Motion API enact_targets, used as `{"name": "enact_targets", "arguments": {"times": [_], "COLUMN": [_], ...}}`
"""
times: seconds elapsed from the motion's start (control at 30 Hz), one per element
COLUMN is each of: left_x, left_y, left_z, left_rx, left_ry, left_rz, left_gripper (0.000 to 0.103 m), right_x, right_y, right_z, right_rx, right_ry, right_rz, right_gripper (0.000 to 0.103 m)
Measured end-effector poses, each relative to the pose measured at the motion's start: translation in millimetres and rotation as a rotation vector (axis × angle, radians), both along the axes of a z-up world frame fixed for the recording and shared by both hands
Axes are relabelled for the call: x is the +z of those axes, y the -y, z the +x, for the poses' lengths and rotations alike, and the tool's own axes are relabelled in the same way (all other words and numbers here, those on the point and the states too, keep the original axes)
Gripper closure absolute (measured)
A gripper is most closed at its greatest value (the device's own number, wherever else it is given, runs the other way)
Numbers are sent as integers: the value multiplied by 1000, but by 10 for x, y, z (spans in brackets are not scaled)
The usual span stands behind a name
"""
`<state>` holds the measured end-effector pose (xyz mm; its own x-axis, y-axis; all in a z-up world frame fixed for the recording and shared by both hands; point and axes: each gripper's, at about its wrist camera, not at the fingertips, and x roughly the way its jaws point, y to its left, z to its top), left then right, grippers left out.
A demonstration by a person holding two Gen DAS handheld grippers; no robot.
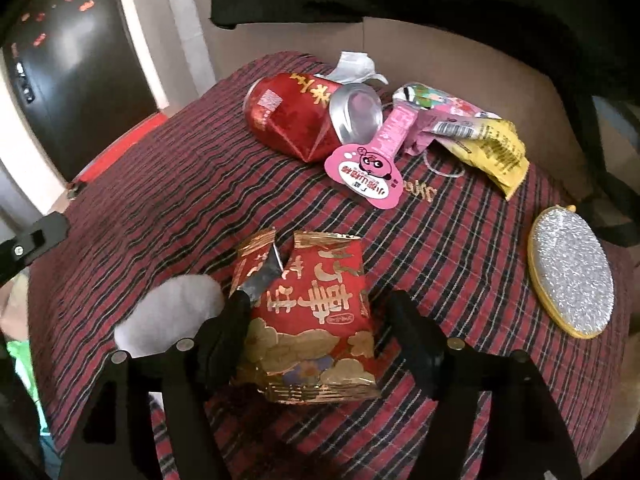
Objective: Collect trash
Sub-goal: 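Grasp the white tissue with the left gripper while the right gripper grasps the red snack wrapper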
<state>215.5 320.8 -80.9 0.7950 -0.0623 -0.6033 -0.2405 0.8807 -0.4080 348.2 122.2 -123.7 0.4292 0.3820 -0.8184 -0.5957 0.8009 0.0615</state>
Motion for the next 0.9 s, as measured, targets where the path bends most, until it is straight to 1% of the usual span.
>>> {"name": "enact_targets", "arguments": {"times": [0.1,0.2,0.27,0.33,0.43,0.57,0.63,0.7,0.8,0.87,0.9], "left_x": [4,8,12,25,8,-48,-82,-122,-164,-176,-169], "left_y": [85,214,332,462,674,866,907,941,994,1041,1058], "left_z": [11,32,52,86,181,328,375,437,495,513,509], "left_rx": [-40,-104,-161,-199,-218,-203,-189,-171,-163,-155,-144], "left_ry": [11,21,26,19,-19,-73,-93,-116,-145,-154,-154], "left_rz": [-7,-21,-33,-15,48,124,137,141,153,165,169], "left_gripper": [71,64,56,53,52,53,54,58,66,79,80], "right_x": [22,96,176,307,474,606,622,614,594,599,606], "right_y": [88,241,344,493,675,891,977,1036,1100,1165,1206], "right_z": [-43,-104,-133,-174,-221,-237,-218,-261,-305,-342,-351], "right_rx": [17,7,-9,-28,-59,-93,-101,-101,-95,-93,-94], "right_ry": [32,65,94,131,172,177,185,204,215,219,221], "right_rz": [-2,22,37,64,89,118,122,117,119,129,136], "right_gripper": [65,77,79,80,80,80,80,80,80,80,80]}}
